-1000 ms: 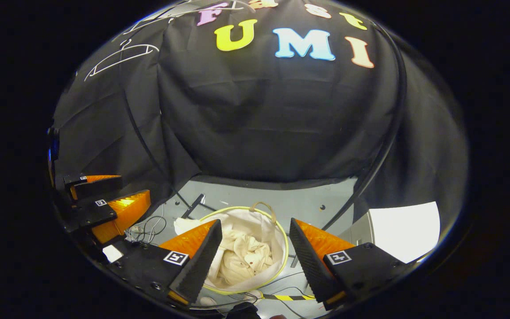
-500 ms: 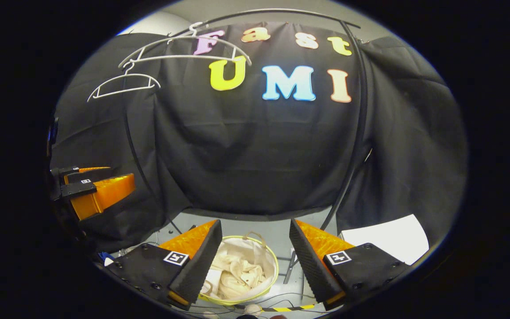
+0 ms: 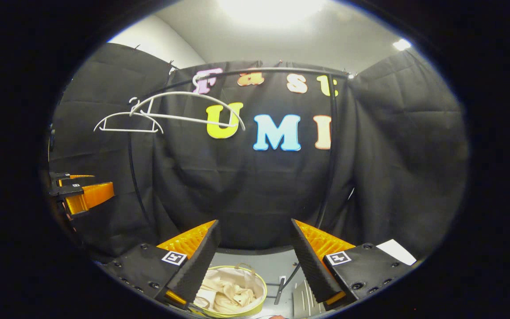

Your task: Grasp the clothes on the hanger with both hands and then place them into the laundry hamper below.

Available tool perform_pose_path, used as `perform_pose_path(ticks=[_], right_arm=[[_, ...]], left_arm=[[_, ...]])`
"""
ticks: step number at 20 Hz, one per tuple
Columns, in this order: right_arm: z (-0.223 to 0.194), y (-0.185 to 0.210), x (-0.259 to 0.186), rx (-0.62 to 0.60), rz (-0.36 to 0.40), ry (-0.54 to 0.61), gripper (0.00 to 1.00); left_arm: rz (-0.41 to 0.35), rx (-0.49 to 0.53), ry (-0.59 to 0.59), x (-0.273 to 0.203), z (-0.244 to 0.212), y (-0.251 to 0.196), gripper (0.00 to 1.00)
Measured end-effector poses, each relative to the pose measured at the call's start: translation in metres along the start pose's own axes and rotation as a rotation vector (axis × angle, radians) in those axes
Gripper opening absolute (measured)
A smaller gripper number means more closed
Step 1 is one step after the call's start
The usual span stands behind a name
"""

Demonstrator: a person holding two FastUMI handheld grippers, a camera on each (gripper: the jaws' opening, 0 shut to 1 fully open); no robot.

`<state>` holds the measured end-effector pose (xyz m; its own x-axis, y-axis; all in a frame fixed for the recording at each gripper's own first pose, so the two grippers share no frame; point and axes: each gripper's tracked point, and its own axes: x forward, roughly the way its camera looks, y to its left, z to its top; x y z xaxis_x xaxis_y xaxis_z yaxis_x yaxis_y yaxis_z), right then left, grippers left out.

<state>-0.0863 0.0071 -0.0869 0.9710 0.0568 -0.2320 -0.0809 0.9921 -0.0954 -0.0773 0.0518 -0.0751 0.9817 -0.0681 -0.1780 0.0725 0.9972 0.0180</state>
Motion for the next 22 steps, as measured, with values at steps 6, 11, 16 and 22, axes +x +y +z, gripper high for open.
perform_pose_path(ticks=[6,11,16,22], right_arm=[[0.042,-0.014,-0.028,-0.034,-0.055,-0.136,0.97],[0.043,-0.014,-0.044,-0.020,-0.076,-0.143,0.98],[0.047,-0.013,-0.051,0.001,-0.095,-0.156,1.00],[0.057,-0.009,-0.060,-0.022,-0.103,-0.192,0.96]], left_arm=[[0.035,-0.006,-0.095,-0.042,0.038,0.022,0.94],[0.025,-0.014,-0.144,-0.059,0.051,0.014,0.93],[0.003,-0.010,-0.163,-0.063,0.056,0.004,0.92],[-0.010,-0.024,-0.195,-0.070,0.041,-0.008,0.92]])
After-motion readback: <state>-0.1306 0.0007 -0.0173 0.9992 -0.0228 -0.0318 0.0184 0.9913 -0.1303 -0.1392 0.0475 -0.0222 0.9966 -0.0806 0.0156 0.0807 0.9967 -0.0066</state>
